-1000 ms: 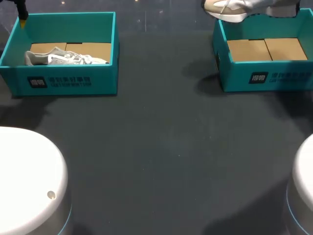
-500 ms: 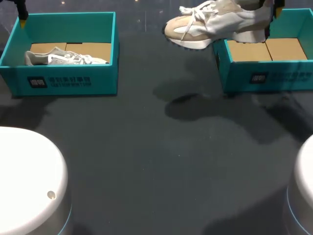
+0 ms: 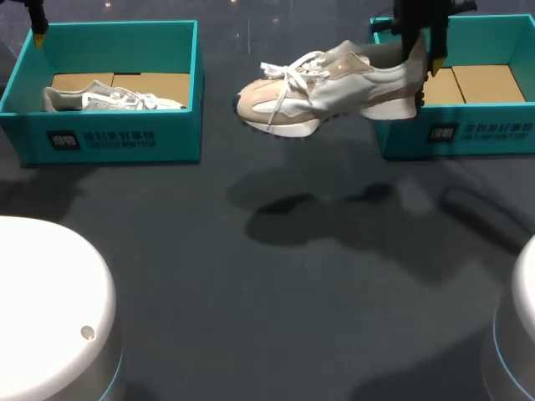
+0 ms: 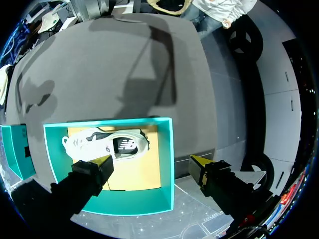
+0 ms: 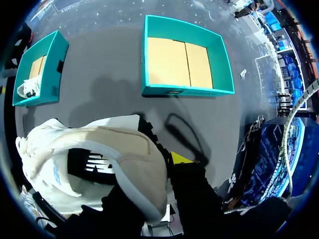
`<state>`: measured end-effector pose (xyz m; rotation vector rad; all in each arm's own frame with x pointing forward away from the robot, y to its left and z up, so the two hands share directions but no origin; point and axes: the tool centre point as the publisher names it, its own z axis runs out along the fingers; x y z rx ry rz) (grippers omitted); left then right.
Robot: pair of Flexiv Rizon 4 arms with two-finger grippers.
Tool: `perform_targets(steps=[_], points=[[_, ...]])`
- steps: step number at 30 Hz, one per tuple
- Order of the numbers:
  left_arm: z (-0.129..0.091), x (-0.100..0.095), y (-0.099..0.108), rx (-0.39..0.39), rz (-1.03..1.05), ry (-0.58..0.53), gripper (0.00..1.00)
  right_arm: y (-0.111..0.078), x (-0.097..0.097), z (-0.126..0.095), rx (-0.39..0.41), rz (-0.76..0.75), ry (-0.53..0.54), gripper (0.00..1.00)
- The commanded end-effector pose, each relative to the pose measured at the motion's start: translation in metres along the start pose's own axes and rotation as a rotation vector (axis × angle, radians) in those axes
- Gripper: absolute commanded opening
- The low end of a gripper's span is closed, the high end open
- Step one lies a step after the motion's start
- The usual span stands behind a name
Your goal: Take the shoe out of the shoebox, open the shoe tongue, remove and reinsert the insole, then place the shoe into the shoebox
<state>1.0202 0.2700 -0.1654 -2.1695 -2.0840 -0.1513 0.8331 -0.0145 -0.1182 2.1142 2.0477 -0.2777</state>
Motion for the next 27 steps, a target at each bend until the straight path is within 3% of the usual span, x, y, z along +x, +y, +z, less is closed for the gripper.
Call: perform_targets(steps=[1,12,22,27], points=[[0.0,0.001,0.0,0.0,0.002,0.001,1.0,-0.004,-0.004,0.0,-0.07,0.001,0.009,0.0],[0.0,0.001,0.0,0.0,0.002,0.001,1.0,-0.004,-0.004,0.0,-0.07,0.001,0.009,0.0],[0.0,0.001,0.0,0.0,0.002,0.001,1.0,-0.084,0.063,0.034,0.014,-0.036,-0.099,0.0],[0.0,0.001,0.0,0.0,0.002,0.001,1.0,-0.113,0.08,0.053,0.009,-0.002,-0.101,0.0]])
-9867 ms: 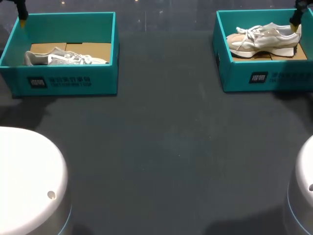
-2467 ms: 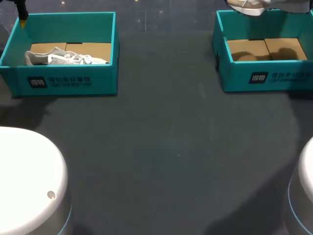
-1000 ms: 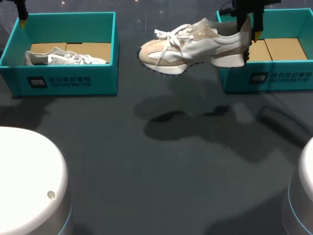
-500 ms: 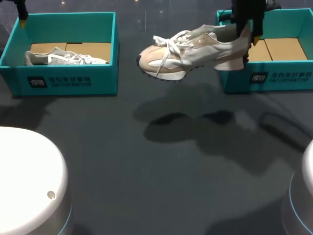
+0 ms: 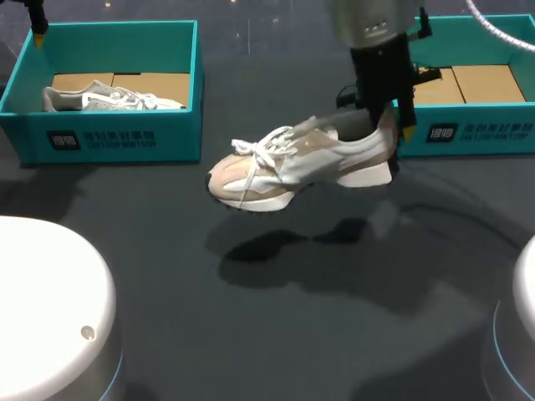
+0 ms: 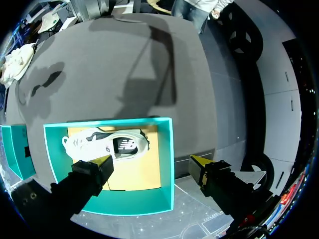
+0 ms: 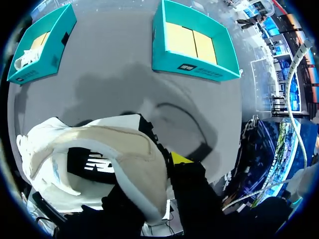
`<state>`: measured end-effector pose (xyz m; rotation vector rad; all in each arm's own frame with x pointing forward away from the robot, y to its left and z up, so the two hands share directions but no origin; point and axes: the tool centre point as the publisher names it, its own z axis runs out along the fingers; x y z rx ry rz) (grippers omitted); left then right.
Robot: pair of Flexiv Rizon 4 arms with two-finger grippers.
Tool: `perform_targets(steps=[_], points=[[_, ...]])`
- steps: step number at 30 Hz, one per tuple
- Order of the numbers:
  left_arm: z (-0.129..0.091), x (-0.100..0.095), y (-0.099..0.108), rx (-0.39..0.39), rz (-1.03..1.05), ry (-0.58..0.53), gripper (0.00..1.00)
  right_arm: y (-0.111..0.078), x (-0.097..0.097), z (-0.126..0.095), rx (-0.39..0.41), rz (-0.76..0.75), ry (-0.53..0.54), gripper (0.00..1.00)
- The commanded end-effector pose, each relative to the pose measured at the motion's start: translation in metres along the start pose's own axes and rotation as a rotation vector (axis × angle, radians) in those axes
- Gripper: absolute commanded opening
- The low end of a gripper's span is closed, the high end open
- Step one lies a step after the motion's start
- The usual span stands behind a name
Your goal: Take the shoe out of the shoebox, open the shoe tongue, remove and reinsert the insole, then place the shoe into the shoebox
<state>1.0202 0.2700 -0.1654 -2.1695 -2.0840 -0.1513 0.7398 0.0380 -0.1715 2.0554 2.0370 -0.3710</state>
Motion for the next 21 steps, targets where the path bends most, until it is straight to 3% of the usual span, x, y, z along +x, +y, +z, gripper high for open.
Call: perform_targets(steps=[1,3,18,21], points=[[0.0,0.001,0.0,0.0,0.002,0.001,1.0,-0.023,0.025,0.017,-0.006,0.027,-0.021,0.0],[0.0,0.001,0.0,0.0,0.002,0.001,1.0,-0.036,0.033,0.026,-0.006,0.048,-0.03,0.0],[0.0,0.001,0.0,0.0,0.002,0.001,1.0,-0.035,0.033,0.027,-0.01,0.069,-0.045,0.0],[0.0,0.001,0.0,0.0,0.002,0.001,1.0,-0.044,0.044,0.039,-0.051,0.098,-0.052,0.0]])
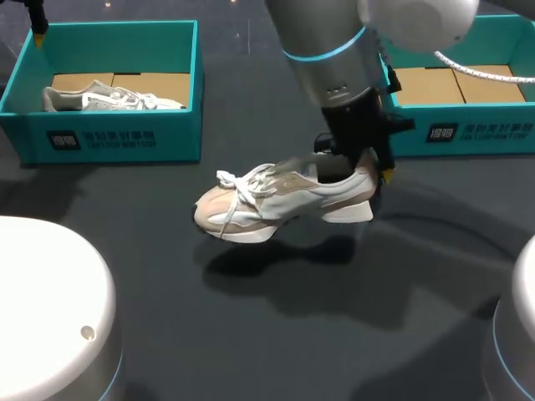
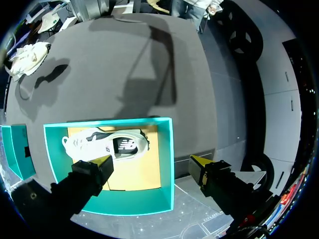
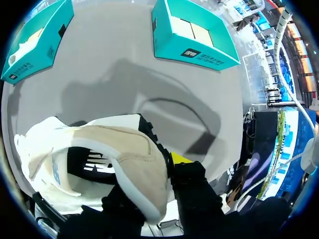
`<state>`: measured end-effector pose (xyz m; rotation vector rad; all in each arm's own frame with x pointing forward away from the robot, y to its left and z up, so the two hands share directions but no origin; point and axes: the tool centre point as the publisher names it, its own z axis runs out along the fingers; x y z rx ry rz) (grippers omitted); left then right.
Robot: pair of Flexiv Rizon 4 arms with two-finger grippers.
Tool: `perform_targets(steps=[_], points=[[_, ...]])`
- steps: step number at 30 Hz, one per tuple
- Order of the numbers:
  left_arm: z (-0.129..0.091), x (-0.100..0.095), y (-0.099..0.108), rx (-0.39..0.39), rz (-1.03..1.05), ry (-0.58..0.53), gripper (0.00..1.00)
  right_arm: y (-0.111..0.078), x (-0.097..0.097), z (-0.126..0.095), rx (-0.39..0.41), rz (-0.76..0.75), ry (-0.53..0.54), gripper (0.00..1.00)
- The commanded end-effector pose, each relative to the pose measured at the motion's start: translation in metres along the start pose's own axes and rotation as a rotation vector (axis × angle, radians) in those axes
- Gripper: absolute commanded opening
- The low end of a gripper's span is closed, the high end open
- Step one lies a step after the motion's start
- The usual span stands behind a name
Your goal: Take the shoe out of the shoebox, open the shoe tongue, remove and reinsert the insole, then place the shoe into the shoebox
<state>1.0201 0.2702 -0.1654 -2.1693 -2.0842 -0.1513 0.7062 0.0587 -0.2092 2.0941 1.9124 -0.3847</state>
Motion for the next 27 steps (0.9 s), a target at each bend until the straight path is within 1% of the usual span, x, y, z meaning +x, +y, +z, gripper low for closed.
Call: perform_targets(steps=[1,3,9,15,19,27], points=[[0.0,0.0,0.0,0.0,0.002,0.001,1.0,-0.014,0.014,0.012,-0.043,0.014,-0.002,0.0],[0.0,0.0,0.0,0.0,0.002,0.001,1.0,-0.018,0.019,0.021,-0.056,0.014,0.0,0.0],[0.0,0.0,0.0,0.0,0.002,0.001,1.0,-0.028,0.026,0.043,-0.042,0.008,0.02,0.0],[0.0,0.0,0.0,0.0,0.002,0.001,1.0,-0.036,0.033,0.064,-0.031,0.027,0.068,0.0],[0.0,0.0,0.0,0.0,0.002,0.001,1.0,-0.043,0.039,0.074,-0.036,0.025,0.089,0.0],[0.0,0.0,0.0,0.0,0.002,0.001,1.0,-0.05,0.054,0.096,-0.003,0.027,0.126,0.0]])
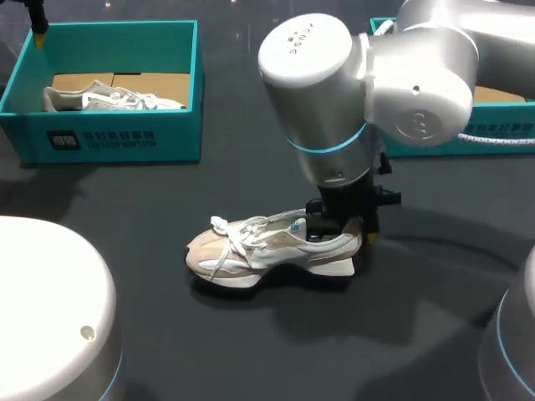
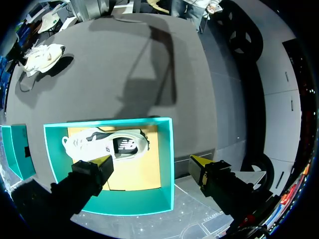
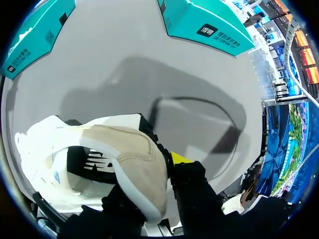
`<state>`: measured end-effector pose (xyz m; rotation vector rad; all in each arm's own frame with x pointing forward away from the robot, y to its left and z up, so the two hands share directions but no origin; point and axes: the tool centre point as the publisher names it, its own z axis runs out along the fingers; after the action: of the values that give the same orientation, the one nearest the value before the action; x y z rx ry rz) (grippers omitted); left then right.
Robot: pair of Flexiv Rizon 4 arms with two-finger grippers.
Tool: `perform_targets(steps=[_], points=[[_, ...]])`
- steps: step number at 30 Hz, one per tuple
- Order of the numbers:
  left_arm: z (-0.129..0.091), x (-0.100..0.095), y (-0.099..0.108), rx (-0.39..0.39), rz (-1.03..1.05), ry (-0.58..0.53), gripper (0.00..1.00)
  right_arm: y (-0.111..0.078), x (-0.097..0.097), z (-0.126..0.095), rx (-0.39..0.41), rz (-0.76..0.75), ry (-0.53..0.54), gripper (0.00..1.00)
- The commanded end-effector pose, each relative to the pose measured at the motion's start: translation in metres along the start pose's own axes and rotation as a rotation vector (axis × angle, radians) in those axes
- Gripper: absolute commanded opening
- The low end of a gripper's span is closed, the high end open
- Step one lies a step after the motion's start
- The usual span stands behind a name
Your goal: Take the shoe out of the shoebox, open the shoe tongue, remove and reinsert the insole, then place the shoe into the shoebox
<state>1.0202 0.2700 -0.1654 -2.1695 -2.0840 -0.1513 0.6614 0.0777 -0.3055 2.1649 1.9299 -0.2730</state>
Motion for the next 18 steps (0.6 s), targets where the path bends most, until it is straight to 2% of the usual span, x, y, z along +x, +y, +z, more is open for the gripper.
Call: perform_targets(steps=[1,10,18], points=[[0.0,0.001,0.0,0.0,0.002,0.001,1.0,-0.002,0.005,0.016,0.01,-0.004,0.04,0.0],[0.0,0.001,0.0,0.0,0.002,0.001,1.0,-0.008,0.022,0.032,0.041,-0.014,0.069,0.0],[0.0,0.001,0.0,0.0,0.002,0.001,1.0,-0.012,0.028,0.039,0.055,-0.005,0.076,0.0]])
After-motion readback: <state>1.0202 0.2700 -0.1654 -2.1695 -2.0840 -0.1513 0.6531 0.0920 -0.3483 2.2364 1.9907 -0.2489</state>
